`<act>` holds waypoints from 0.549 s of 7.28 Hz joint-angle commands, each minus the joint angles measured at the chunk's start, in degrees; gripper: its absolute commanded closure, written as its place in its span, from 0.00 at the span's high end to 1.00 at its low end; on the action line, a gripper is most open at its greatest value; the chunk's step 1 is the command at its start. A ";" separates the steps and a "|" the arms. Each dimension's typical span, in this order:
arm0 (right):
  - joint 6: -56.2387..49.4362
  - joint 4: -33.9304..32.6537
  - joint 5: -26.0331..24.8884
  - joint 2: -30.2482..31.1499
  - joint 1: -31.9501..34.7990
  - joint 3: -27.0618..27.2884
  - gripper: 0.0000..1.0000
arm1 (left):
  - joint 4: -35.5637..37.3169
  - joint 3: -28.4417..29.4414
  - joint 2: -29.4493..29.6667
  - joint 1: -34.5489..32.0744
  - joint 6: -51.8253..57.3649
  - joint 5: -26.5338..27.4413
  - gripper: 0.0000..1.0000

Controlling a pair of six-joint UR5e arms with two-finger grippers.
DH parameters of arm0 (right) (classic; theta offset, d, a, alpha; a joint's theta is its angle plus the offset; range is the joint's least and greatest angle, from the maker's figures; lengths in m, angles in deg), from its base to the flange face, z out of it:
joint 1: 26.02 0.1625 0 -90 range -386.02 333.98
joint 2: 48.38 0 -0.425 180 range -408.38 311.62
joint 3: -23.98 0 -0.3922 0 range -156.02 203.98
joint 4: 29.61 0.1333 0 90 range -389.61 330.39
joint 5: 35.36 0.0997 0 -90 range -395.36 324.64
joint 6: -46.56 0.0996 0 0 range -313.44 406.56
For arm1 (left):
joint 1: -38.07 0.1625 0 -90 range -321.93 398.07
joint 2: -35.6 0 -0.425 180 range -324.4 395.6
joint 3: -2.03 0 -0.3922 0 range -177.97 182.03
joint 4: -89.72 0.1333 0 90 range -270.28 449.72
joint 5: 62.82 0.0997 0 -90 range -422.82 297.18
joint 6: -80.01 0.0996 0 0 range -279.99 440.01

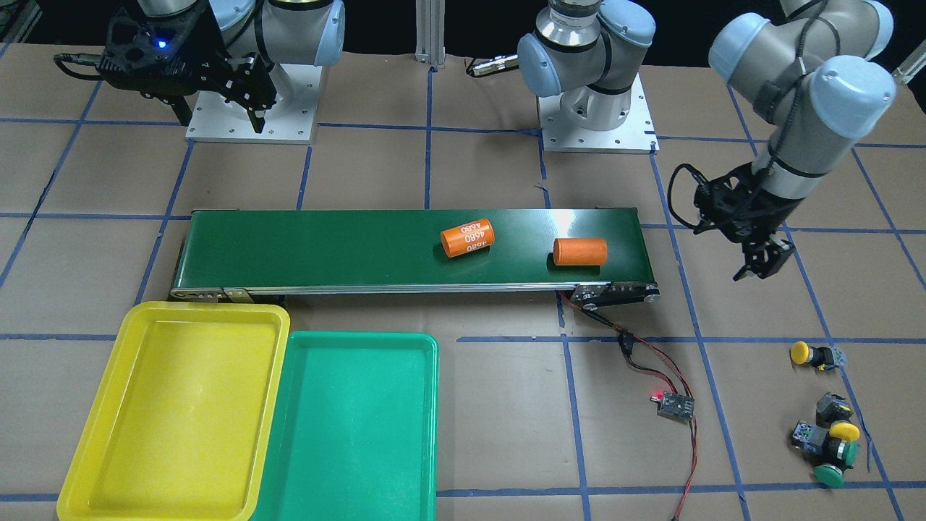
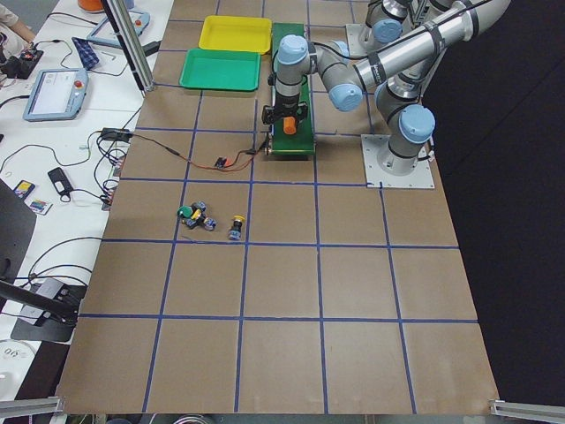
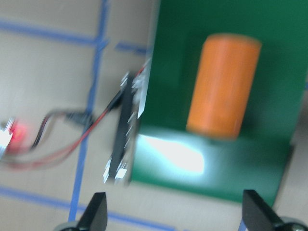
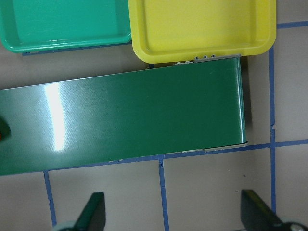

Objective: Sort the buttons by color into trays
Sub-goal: 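Reach the left gripper to the button cluster and grasp a yellow button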

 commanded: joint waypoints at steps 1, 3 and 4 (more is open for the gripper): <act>0.09 -0.29 4.58 -1.27 -0.07 -1.09 1.00 | 0.21 10.59 11.47 5.94 2.14 0.18 1.00; -0.70 -0.29 5.33 -1.19 -0.07 -1.36 1.00 | 0.56 17.29 19.84 9.55 24.47 1.15 1.00; -0.27 0.05 5.24 -1.02 -0.07 -1.10 1.00 | 1.87 20.71 23.53 9.91 33.54 1.15 1.00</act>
